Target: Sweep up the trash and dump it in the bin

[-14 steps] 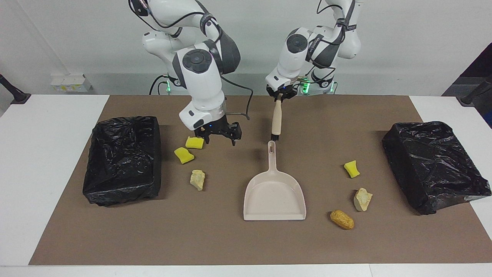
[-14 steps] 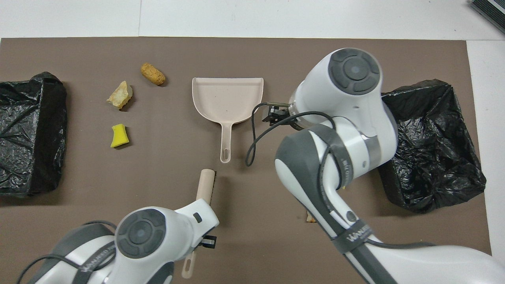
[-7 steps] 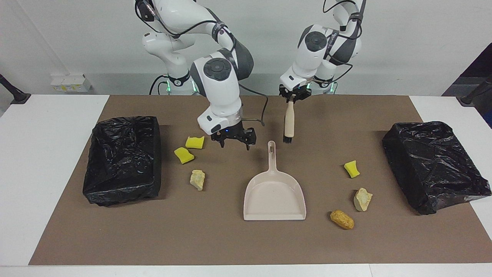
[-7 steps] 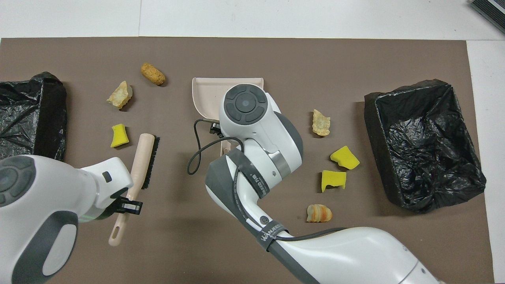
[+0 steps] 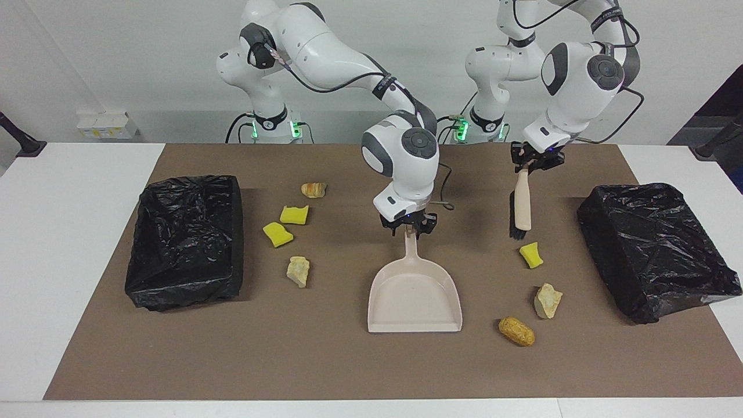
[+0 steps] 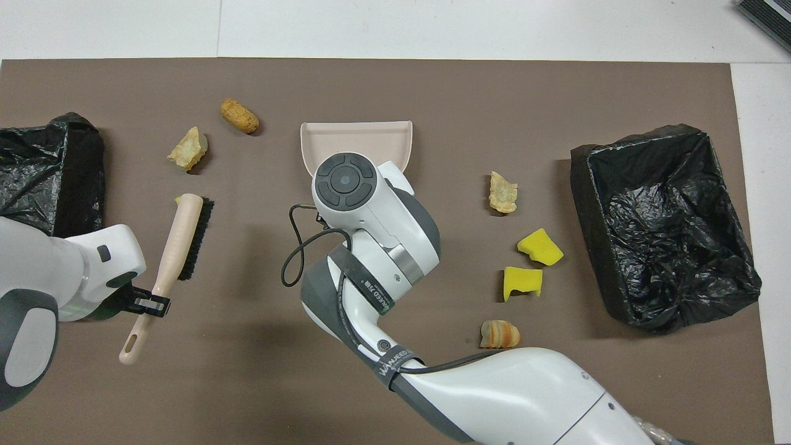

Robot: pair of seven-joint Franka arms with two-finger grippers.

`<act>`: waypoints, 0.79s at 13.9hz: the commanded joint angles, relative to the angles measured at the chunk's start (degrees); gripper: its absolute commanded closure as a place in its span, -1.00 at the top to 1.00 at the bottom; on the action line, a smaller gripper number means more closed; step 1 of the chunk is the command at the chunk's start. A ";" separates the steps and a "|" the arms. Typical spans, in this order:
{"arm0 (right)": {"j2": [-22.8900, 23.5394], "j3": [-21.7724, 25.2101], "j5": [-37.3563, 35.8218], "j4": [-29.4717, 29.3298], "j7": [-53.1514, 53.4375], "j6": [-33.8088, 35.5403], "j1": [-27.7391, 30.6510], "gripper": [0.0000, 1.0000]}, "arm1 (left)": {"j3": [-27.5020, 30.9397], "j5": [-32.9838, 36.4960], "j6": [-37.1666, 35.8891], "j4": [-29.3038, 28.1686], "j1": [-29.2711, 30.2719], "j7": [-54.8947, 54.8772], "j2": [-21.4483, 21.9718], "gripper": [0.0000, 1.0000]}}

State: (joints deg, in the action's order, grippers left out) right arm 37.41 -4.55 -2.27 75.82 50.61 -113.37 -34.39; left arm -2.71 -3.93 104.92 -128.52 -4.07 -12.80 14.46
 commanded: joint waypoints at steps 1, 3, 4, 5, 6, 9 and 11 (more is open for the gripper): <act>0.73 -0.38 -1.42 -1.90 1.25 1.22 0.38 -0.80 | -0.72 0.68 -0.95 1.25 0.64 -0.74 -0.23 -1.00; 0.65 -0.29 -1.60 -1.91 -1.54 0.96 0.38 -1.00 | -0.72 0.68 -0.42 1.34 1.08 -0.74 -0.31 -1.00; 0.30 -0.20 -1.60 -1.91 -3.83 1.40 0.55 -1.00 | -0.72 1.20 0.01 1.34 1.08 -0.74 -0.40 -1.00; -0.49 -0.03 -1.51 -1.82 -6.11 1.92 0.73 -1.00 | -0.72 1.56 0.45 1.34 1.34 -0.74 -0.40 -1.00; -1.19 -0.28 -1.60 -1.82 -10.83 3.41 1.86 -1.00 | -0.72 1.56 0.80 1.60 1.87 -0.74 -0.66 -1.00; -3.13 -0.20 -1.34 -1.73 -26.57 7.19 3.62 -1.00 | -0.72 1.56 0.98 5.11 3.18 -0.65 -3.64 -1.00; -5.49 -0.64 -1.42 -0.95 -37.79 8.25 5.47 -1.00 | -0.72 1.65 1.07 8.53 4.50 -0.56 -6.54 -1.00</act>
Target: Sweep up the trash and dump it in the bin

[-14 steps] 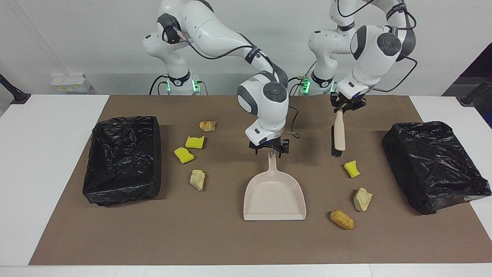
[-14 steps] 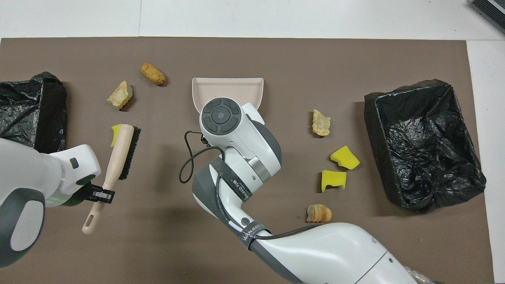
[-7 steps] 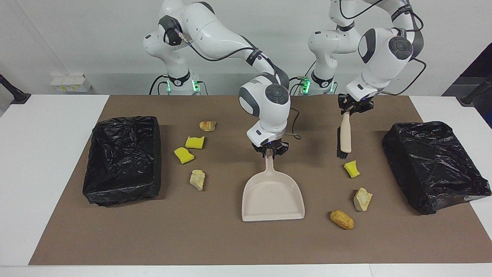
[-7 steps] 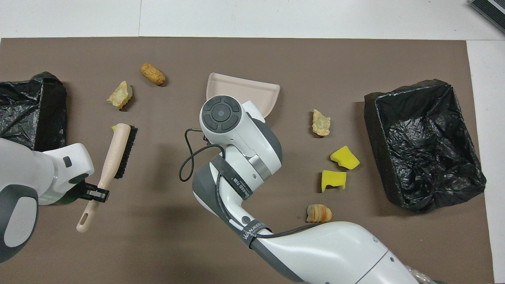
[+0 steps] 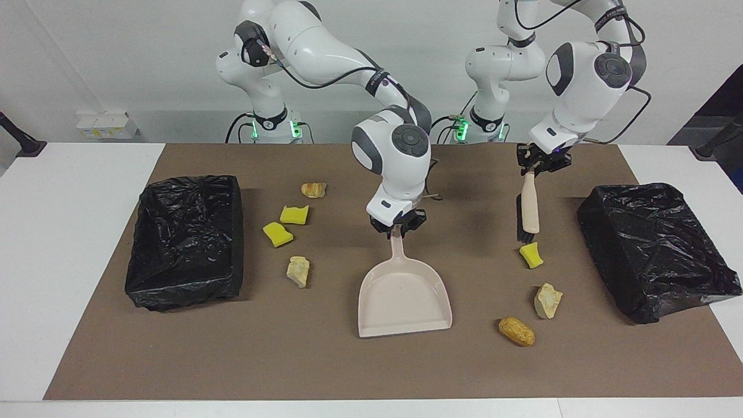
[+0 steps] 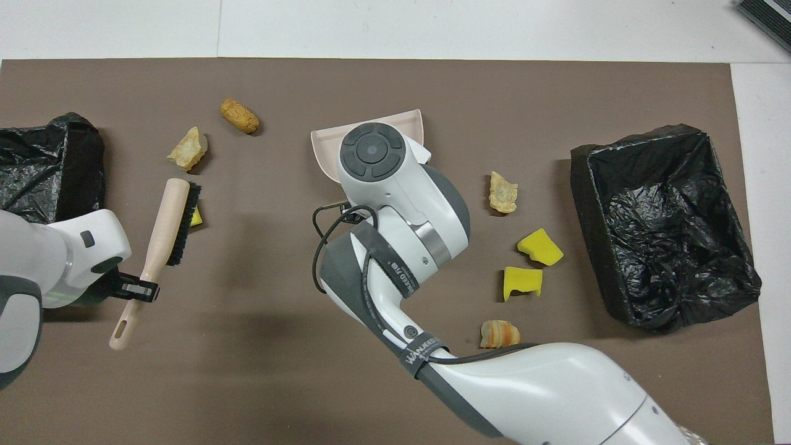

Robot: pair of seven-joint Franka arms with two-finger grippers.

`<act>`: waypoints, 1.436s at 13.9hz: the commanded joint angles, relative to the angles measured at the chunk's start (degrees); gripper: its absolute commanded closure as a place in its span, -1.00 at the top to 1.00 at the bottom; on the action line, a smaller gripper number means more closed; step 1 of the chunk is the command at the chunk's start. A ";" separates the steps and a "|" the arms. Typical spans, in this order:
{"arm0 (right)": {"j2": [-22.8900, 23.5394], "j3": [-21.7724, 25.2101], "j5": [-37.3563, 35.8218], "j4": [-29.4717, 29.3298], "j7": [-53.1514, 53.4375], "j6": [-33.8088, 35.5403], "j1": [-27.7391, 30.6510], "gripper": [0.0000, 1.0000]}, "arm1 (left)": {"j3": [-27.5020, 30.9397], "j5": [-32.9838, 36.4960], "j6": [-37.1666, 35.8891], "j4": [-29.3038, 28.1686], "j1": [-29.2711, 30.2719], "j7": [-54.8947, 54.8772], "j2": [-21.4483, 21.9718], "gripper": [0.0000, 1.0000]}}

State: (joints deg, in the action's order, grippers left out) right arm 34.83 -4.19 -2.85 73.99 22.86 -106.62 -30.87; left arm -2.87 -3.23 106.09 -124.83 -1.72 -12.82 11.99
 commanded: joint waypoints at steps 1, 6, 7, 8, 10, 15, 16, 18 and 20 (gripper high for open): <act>-4.49 -0.91 -0.49 2.28 -16.81 1.68 2.30 -1.00 | -0.56 0.94 -0.01 6.95 2.94 -0.54 -5.91 -1.00; -10.22 -1.08 0.39 9.06 -36.10 0.90 4.68 -1.00 | -0.47 4.89 3.58 16.10 3.91 -0.54 -16.36 -1.00; -10.22 -1.17 0.48 9.33 -39.09 0.98 4.76 -1.00 | -0.56 5.77 4.99 17.85 4.44 -0.54 -19.26 -1.00; -10.31 -1.17 1.26 9.50 -42.43 1.33 4.94 -1.00 | -0.56 6.39 5.52 20.48 4.53 -0.54 -21.90 -1.00; -10.48 -0.99 2.50 9.59 -47.45 3.42 5.46 -1.00 | -0.56 6.57 4.66 28.20 4.36 -0.46 -28.48 -1.00; -10.48 -0.91 1.80 9.68 -47.56 6.34 5.73 -1.00 | -1.35 13.41 2.72 45.35 0.86 -0.72 -43.34 -1.00; -10.40 -0.91 1.80 9.68 -47.56 6.34 5.99 -1.00 | -1.35 13.86 2.63 46.34 0.67 -0.72 -44.41 -1.00; -10.39 -0.99 2.06 9.68 -47.29 6.25 6.43 -1.00 | -1.52 13.95 2.54 46.17 -1.95 -0.72 -46.00 -1.00; -10.31 -0.99 2.50 9.59 -47.29 6.08 6.61 -1.00 | -1.70 14.04 2.63 45.47 -3.38 -0.81 -46.44 -1.00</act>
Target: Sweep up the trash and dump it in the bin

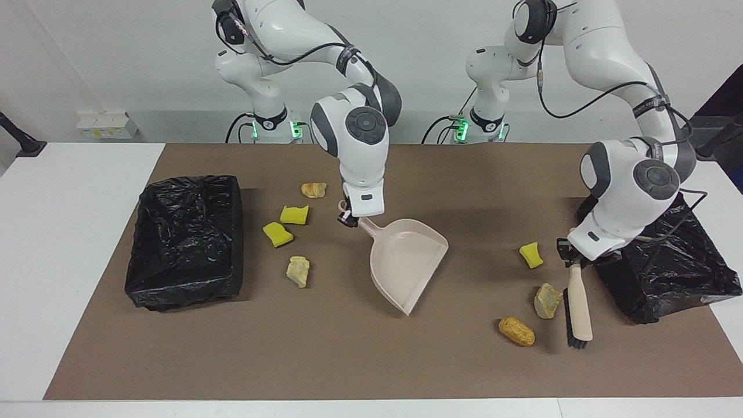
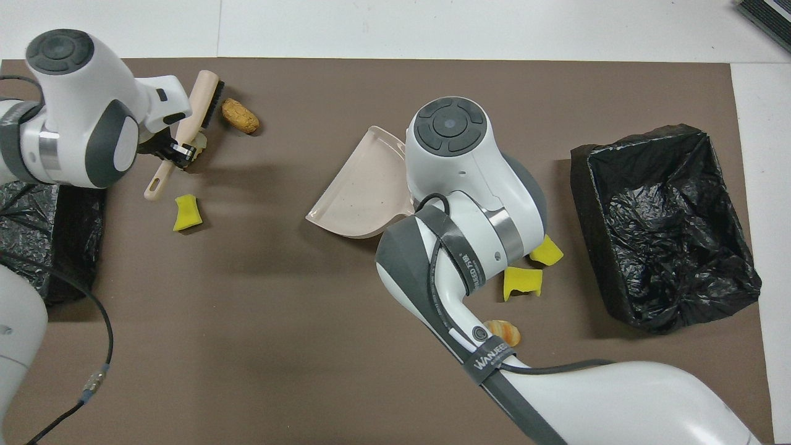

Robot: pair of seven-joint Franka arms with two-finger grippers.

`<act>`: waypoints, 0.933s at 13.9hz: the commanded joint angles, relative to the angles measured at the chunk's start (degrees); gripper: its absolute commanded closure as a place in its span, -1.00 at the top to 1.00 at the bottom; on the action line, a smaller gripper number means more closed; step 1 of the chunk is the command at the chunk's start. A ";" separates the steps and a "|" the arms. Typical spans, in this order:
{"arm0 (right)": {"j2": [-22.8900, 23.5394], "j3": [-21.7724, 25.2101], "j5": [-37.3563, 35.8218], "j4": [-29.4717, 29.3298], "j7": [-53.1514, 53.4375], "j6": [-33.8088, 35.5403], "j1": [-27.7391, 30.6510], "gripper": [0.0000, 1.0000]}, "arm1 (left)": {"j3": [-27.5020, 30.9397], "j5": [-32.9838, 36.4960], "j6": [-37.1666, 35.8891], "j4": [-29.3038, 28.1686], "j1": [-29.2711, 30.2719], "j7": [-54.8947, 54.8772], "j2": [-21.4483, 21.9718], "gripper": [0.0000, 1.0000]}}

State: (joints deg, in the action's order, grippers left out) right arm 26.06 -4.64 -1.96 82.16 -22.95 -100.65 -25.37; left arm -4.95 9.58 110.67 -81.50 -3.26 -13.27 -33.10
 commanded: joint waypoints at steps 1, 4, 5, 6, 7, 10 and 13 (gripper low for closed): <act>-1.54 -0.55 1.70 1.51 -1.48 0.02 1.29 -1.00 | 0.38 0.97 -2.47 1.35 -3.06 -0.44 -1.09 -1.00; -1.54 -0.46 1.09 1.60 -2.18 -0.42 1.55 -1.00 | 0.11 0.09 -6.33 -0.50 -6.57 -0.80 0.05 -1.00; -1.63 -0.46 0.91 2.03 -2.18 -0.68 1.82 -1.00 | -0.41 -0.44 -7.13 -1.72 -7.54 -0.80 1.01 -1.00; -1.63 -0.46 0.73 2.47 -2.18 -0.60 1.91 -1.00 | -0.68 -2.27 -7.31 -3.82 -8.25 -0.71 2.15 -1.00; -1.45 -0.37 0.38 2.65 -2.18 -0.25 1.47 -1.00 | -0.68 -5.59 -7.31 -6.11 -8.60 -0.71 3.73 -1.00; -1.36 -0.46 -2.61 4.06 -1.83 -0.16 0.85 -1.00 | -0.85 -10.71 -7.49 -9.37 -9.92 -0.36 5.85 -1.00; -1.28 -0.55 -2.78 3.88 -1.83 -0.77 0.77 -1.00 | -0.85 -16.77 -9.24 -12.45 -12.72 -0.44 7.69 -1.00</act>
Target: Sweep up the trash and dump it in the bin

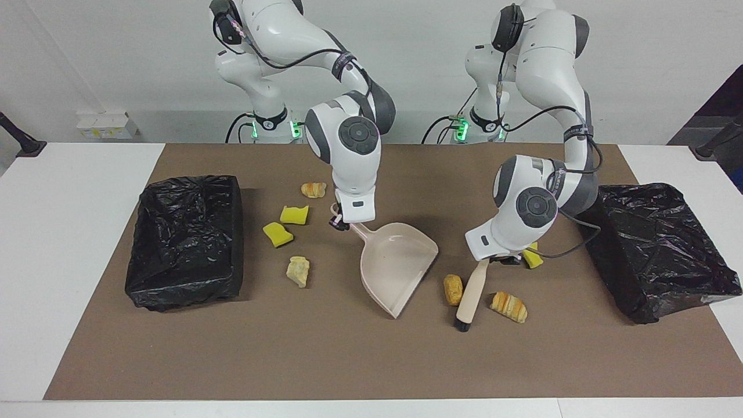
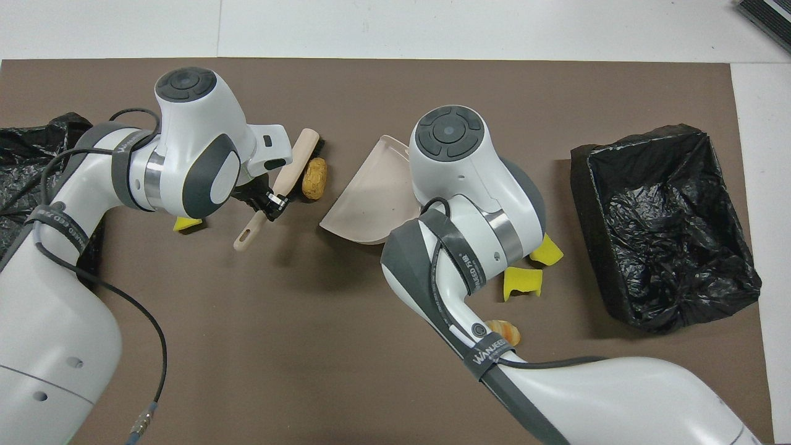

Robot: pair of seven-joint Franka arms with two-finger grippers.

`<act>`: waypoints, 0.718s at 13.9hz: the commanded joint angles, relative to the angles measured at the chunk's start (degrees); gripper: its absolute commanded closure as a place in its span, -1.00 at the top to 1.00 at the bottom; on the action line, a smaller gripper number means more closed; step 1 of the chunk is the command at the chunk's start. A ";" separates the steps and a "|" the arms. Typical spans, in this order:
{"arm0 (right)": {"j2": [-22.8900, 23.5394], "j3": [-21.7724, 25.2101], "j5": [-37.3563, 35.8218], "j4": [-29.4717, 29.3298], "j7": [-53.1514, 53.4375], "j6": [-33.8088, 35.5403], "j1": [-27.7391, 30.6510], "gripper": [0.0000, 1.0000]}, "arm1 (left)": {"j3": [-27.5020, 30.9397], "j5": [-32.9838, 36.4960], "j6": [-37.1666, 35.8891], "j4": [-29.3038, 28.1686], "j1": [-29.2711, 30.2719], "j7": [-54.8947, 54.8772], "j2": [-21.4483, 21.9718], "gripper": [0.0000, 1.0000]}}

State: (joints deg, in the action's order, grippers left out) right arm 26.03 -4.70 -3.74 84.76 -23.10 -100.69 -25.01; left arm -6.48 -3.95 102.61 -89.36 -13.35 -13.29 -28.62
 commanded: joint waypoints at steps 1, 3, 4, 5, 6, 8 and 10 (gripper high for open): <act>-1.15 -0.49 -1.01 1.02 -1.77 -0.91 0.14 -1.00 | 0.68 -4.82 -1.36 -5.64 -4.03 -0.07 4.09 -1.00; -1.07 -0.49 -1.45 1.02 -2.12 -1.96 0.05 -1.00 | 0.68 -7.37 -3.80 -6.71 -4.58 0.02 6.81 -1.00; -1.07 -0.58 -1.45 1.10 -2.56 -2.75 0.05 -1.00 | 0.68 -7.64 -5.73 -6.45 -4.49 0.28 8.30 -1.00; -1.07 -0.66 -1.45 1.10 -2.65 -3.19 -0.13 -1.00 | 0.68 -7.65 -7.40 -5.92 -4.05 0.98 9.54 -1.00; -1.07 -0.75 -1.62 1.10 -2.74 -3.46 -0.13 -1.00 | 1.11 -7.65 -8.55 -5.48 -3.79 2.55 11.12 -1.00; -1.07 -0.75 -1.97 1.11 -3.35 -3.90 -1.00 -1.00 | 2.08 -6.86 -8.74 -5.39 -2.83 11.13 13.06 -1.00; -1.07 -0.75 -2.24 1.10 -3.53 -3.99 -1.27 -1.00 | 3.22 -4.07 -8.74 -4.25 -1.59 16.26 12.89 -1.00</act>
State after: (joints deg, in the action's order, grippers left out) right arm 25.98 -4.82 -4.35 84.77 -24.76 -103.66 -26.56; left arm -3.91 -9.84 94.24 -92.72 -16.27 -0.95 -16.79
